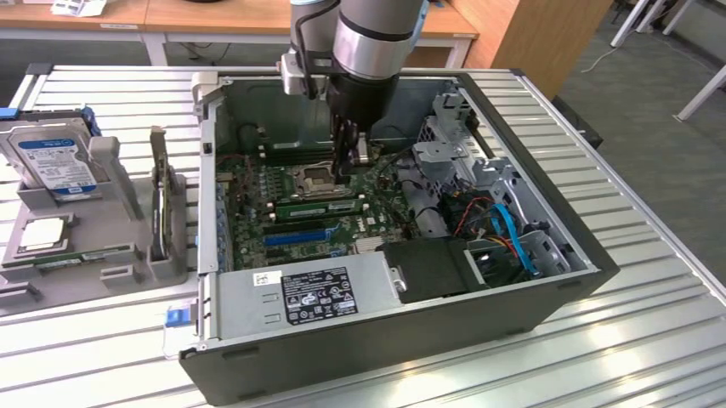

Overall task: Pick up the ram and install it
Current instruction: 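Insert the ram into the slot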

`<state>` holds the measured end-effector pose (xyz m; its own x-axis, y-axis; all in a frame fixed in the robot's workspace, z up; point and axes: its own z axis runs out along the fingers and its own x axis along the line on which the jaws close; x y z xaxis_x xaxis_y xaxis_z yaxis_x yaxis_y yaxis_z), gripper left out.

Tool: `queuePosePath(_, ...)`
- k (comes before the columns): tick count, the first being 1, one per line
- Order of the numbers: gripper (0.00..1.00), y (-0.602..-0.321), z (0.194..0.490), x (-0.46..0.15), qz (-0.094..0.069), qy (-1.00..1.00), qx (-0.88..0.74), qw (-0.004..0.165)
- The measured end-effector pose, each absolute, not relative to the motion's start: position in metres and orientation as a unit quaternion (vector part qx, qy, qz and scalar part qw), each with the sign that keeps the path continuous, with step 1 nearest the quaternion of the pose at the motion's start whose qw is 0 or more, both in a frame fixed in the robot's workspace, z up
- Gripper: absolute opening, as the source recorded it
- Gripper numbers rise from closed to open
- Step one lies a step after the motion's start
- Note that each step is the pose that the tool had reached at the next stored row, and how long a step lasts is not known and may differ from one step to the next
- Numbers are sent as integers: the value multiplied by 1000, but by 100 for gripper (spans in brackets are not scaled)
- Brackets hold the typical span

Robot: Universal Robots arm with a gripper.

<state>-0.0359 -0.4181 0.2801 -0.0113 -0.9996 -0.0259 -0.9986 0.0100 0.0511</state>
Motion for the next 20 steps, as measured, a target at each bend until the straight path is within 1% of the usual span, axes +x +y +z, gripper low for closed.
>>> queuePosePath(20, 25, -418, 304, -36, -27, -711, 703, 9)
